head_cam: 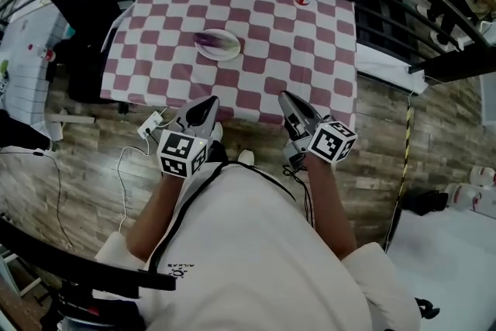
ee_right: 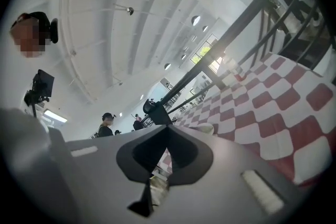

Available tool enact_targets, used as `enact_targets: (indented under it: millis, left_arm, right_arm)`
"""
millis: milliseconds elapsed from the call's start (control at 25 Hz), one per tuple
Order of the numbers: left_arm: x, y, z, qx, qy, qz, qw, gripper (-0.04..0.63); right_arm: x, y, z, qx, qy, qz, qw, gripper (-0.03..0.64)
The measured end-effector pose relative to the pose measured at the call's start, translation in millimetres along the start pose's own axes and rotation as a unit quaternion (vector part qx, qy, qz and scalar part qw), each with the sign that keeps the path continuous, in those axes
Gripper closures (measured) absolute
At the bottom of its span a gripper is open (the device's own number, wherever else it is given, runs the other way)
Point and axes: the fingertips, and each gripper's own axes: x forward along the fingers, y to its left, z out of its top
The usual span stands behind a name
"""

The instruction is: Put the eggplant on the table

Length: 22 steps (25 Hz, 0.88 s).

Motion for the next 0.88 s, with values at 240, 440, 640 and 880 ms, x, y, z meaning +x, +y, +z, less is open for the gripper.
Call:
enact_targets:
  millis: [240,440,640,880]
  left_arm:
    - [-4,5,2,0.003,-0.005,0.004,1.0,0.591]
    - [-3,14,10,0.017,-0.01,0.0,0.9998,0.589]
    - [-7,26,12,0.03,-0.003,-0.008,0.9995,0.589]
    - [-13,46,18,0.021,-0.004,-0.021,0.9995,0.589]
  right_arm:
    - [-4,11,7,-0.026,-0.007,0.007,1.0,0.612]
    - [0,18,6,-0.033,-0.009,0.004,0.999,0.612]
    - [11,21,1,-0.023,-0.012,-0.007,1.0,0.612]
    - [25,35,1,-0.033,-0.021,-0.017,0.999,0.612]
